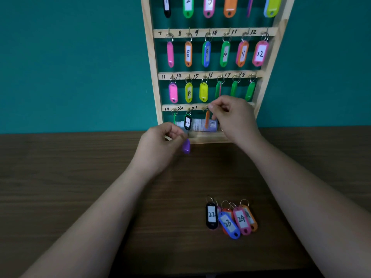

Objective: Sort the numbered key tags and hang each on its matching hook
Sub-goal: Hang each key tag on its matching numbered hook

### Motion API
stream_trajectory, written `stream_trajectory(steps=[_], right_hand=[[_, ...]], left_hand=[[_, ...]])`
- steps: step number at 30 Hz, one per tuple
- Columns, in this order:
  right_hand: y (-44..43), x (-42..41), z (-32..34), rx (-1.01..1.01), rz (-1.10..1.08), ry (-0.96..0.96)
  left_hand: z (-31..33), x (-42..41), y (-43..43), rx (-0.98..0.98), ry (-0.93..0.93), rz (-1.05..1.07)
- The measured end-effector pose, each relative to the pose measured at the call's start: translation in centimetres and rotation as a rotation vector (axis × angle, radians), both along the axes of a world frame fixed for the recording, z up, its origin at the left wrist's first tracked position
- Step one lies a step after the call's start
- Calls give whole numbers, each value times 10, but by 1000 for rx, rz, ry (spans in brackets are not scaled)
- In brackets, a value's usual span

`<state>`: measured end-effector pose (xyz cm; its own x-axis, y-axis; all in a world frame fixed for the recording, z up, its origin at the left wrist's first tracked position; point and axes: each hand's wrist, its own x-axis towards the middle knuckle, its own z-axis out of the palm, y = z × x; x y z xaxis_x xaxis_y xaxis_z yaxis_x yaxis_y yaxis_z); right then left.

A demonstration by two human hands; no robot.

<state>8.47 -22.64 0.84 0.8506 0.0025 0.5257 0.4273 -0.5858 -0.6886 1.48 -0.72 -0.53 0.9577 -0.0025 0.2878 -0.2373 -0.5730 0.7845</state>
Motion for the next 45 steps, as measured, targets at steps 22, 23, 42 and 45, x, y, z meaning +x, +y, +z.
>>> stream_trajectory(steps=[22,23,42,45], right_hand=[[13,10,-5,-99,-50,-39],[13,9,-6,-112,-54,-42],[8,-24,-6,-102,466,309],[5,-22,-7,-93,439,318]], left_hand=[[-6,1,-4,42,-39,-33],[-6,1,-4,37,-36,-32],[-2,-3,-5,-42,-46,-6],[-2,-4,-6,-49,-38,-14]])
